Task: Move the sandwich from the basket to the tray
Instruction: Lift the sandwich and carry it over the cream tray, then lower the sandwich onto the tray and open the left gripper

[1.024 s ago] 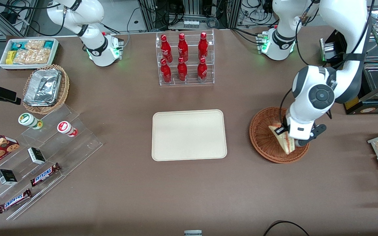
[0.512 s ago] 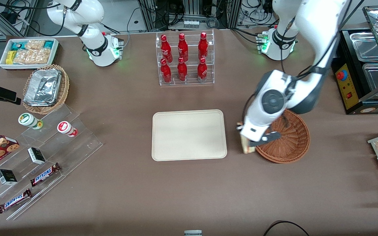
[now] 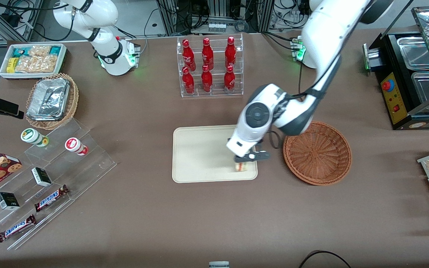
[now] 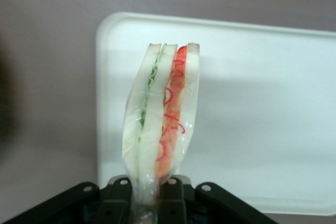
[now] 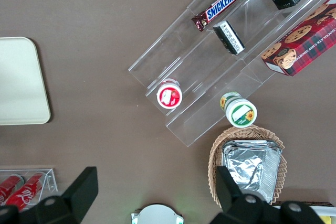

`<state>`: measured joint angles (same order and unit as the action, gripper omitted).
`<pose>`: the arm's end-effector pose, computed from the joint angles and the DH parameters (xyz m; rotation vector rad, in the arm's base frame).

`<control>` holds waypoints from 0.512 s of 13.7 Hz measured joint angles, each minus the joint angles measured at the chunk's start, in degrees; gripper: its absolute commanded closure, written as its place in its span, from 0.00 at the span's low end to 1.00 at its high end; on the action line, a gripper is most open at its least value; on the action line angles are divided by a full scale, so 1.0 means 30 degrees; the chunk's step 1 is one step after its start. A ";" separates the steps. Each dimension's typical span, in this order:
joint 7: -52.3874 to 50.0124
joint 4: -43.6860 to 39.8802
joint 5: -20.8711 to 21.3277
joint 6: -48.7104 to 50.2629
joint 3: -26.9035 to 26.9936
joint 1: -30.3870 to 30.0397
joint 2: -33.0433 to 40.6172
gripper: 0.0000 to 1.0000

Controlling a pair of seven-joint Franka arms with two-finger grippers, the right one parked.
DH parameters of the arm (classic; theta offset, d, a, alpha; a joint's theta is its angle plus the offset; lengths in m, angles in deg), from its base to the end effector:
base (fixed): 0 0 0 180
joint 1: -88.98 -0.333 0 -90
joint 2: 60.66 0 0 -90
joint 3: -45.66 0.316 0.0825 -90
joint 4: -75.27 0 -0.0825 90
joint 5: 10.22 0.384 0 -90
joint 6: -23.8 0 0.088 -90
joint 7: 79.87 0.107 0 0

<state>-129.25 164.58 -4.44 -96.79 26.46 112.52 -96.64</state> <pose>0.5350 -0.4420 0.2907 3.0882 0.1815 -0.1728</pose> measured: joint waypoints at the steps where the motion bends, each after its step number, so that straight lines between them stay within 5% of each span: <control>1: -0.0615 -0.0639 0.0025 -0.0001 0.0023 0.0643 -0.0556 1.00; 7: -0.4939 -0.3995 0.2010 0.0241 0.0364 0.3056 -0.3570 1.00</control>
<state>-144.07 152.60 1.59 -96.07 27.55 121.69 -107.35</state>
